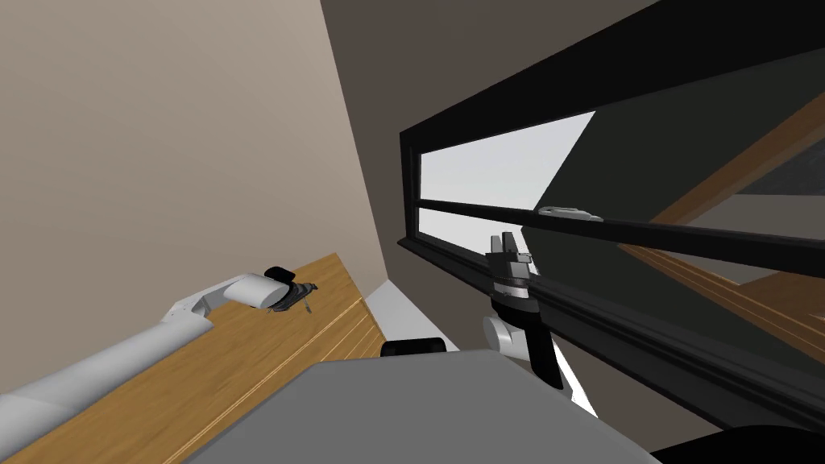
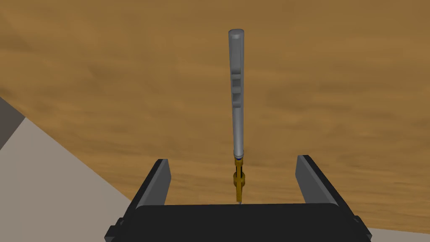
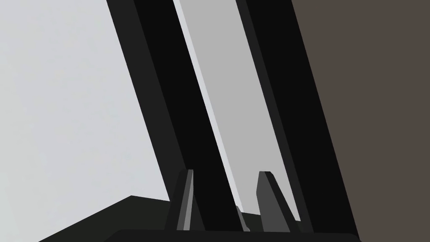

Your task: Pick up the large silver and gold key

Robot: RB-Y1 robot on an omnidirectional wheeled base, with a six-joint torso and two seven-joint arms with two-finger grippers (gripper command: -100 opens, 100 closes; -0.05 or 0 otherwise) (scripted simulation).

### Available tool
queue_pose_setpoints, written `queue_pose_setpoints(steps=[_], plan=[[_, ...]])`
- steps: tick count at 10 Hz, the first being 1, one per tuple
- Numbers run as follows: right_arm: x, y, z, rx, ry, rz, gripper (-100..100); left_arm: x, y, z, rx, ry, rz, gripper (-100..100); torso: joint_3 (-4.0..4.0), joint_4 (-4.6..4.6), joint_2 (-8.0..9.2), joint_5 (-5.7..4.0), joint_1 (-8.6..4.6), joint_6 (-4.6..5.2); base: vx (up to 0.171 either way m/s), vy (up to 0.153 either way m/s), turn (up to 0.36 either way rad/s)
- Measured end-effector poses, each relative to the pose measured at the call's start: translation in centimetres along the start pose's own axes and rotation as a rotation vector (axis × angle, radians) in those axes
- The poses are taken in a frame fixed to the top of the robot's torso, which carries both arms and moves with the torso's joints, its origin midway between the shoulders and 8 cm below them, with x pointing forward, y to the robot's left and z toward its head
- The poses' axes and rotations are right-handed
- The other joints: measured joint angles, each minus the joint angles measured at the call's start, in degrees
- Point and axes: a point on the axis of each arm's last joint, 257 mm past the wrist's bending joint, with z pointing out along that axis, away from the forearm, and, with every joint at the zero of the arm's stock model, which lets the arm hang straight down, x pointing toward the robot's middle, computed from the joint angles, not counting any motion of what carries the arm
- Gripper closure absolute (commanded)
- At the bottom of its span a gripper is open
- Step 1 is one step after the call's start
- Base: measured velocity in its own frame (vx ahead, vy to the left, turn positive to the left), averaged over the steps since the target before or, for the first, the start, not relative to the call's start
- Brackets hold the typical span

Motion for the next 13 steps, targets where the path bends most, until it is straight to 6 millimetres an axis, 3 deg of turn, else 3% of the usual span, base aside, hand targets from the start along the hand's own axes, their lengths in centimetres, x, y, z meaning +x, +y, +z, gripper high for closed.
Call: queue_pose_setpoints(steps=[6,11,12,13], plan=[[0.0,0.0,0.0,0.000,0.000,0.000,0,-2.0,3.1,1.6,-0.048,-0.012,-0.094,-100,0.35,0.14,0.59,0.01,0.03,0.02,-0.095,0.009,-0.207],[0.0,0.0,0.0,0.000,0.000,0.000,0,-3.8,7.5,3.1,-0.104,-0.024,-0.200,-100,0.42,0.17,0.69,-0.02,-0.03,-0.02,-0.100,-0.003,-0.200],[0.0,0.0,0.0,0.000,0.000,0.000,0,-3.8,7.6,3.1,-0.104,-0.025,-0.202,100,0.33,0.15,0.53,-0.01,0.00,-0.06,-0.009,-0.001,0.008],[0.0,0.0,0.0,0.000,0.000,0.000,0,-3.8,7.6,3.1,-0.104,-0.025,-0.202,100,0.24,0.11,0.37,0.00,0.03,-0.05,-0.007,0.001,0.017]])
